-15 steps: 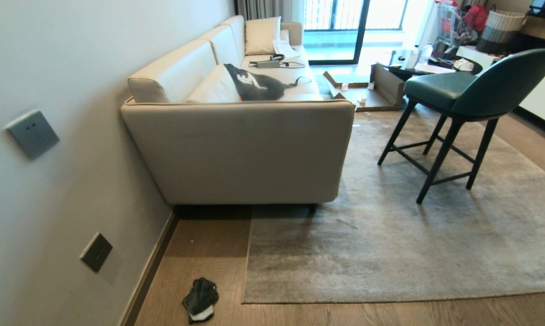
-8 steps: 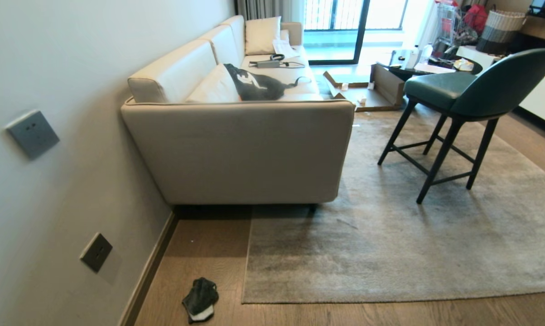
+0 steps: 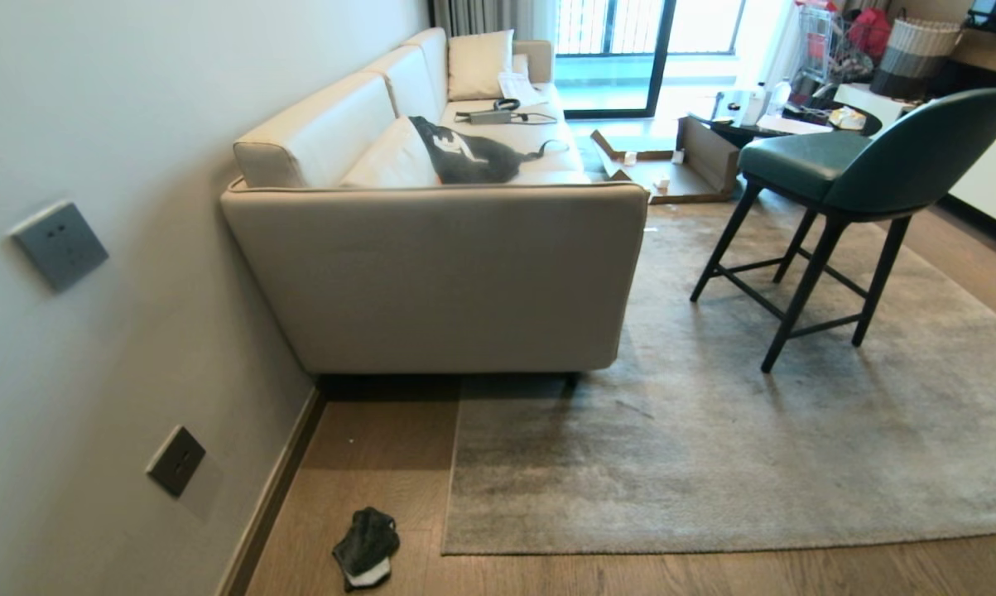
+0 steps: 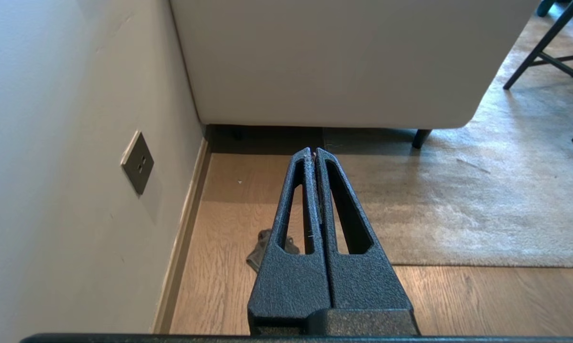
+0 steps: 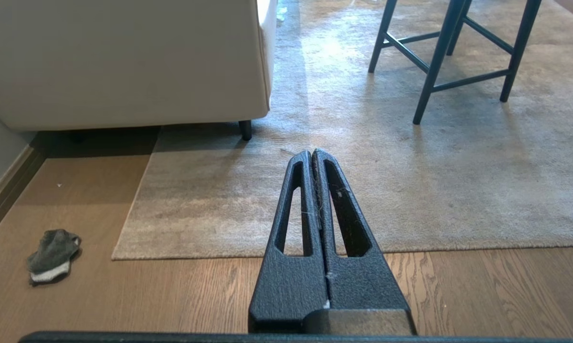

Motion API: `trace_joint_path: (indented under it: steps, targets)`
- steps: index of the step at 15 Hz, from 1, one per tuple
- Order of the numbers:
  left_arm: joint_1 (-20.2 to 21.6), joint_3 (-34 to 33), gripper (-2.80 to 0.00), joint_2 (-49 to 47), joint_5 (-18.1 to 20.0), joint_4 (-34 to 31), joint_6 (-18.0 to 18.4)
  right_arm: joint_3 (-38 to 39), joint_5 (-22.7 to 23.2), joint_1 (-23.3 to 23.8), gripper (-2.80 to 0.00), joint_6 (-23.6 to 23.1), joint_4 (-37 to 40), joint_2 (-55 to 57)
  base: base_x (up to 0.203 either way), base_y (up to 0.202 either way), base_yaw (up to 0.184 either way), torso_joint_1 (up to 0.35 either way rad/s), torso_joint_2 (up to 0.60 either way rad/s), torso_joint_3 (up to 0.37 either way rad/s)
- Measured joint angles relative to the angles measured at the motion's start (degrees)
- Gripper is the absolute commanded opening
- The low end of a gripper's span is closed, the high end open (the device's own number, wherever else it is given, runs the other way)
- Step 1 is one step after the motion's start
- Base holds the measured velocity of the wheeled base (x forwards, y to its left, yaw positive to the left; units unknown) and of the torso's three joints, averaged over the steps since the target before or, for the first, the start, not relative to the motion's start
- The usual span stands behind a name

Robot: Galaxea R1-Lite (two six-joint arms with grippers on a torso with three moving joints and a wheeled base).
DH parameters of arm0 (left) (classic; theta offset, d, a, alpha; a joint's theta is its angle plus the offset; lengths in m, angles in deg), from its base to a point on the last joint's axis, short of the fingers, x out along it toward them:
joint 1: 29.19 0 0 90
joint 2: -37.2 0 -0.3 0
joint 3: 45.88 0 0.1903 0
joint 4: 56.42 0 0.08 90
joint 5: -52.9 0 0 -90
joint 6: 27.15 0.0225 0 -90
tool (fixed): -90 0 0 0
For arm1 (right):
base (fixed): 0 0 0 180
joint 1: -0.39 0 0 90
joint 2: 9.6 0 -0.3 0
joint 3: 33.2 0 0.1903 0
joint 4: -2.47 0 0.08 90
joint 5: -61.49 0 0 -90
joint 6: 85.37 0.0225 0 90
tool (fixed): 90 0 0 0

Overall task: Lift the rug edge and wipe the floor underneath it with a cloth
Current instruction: Pick up the rag

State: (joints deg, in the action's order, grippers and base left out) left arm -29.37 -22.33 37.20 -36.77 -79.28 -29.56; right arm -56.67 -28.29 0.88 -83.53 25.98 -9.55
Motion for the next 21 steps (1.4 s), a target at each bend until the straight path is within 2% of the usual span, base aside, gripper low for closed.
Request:
trace_joint_path:
  steps: [21]
  targets:
    - [0.0,0.0,-2.80,0.0,0.0,0.0,0.1,0.0,0.0,0.0,-2.80,0.0,0.0,0.0,0.000,0.000,0.000,0.000,0.00,0.000]
